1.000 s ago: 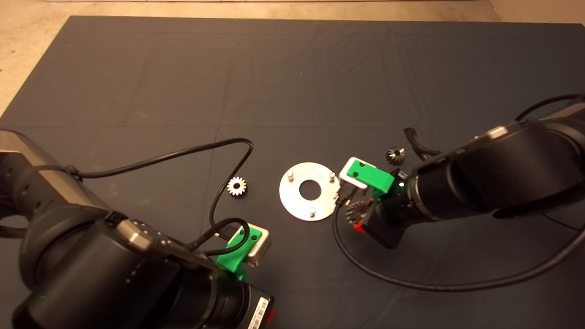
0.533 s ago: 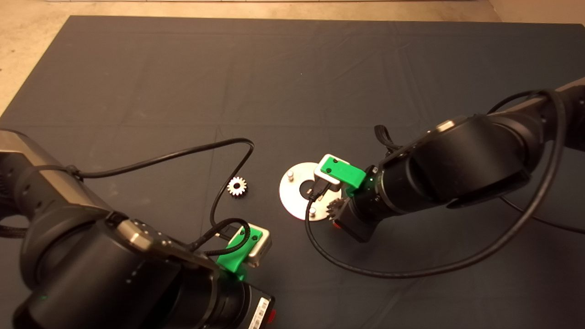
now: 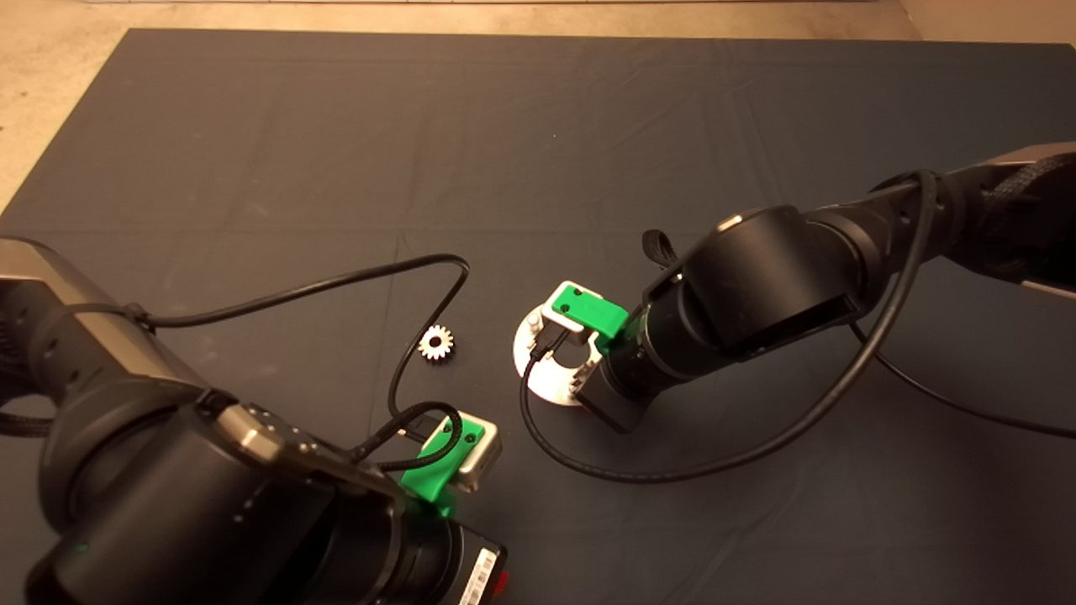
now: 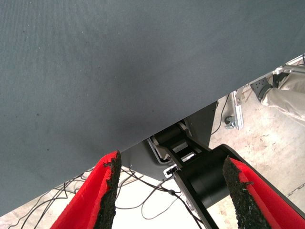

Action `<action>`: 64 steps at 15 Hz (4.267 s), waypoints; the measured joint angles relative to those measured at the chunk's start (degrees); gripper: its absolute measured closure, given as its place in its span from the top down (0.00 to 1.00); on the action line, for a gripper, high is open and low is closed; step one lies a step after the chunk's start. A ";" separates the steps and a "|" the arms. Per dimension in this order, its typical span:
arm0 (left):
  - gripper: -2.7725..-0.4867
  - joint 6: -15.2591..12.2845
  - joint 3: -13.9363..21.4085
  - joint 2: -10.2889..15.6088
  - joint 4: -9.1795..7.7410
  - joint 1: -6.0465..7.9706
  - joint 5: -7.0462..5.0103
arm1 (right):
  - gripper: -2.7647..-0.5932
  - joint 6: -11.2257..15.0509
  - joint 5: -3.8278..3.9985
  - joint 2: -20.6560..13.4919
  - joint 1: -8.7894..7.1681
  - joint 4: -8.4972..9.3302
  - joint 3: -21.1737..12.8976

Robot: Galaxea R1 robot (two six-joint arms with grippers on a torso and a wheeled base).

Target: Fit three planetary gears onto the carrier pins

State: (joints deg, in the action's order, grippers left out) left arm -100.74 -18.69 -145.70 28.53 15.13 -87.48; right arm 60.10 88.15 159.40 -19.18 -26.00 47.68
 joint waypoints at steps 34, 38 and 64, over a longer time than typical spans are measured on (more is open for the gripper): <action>0.43 0.00 0.00 0.14 0.02 0.20 -0.02 | 0.16 -12.28 -0.11 5.21 1.18 3.79 10.86; 0.43 0.00 0.00 0.15 0.07 0.66 -0.02 | 0.16 -12.29 -0.12 5.18 1.46 3.79 10.34; 0.43 0.00 0.00 0.46 0.07 1.40 -0.02 | 0.15 -14.21 -0.09 3.11 3.07 3.82 10.12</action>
State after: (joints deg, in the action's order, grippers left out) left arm -100.74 -18.69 -145.24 28.60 16.53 -87.50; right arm 45.89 88.06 162.51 -16.10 -22.19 57.80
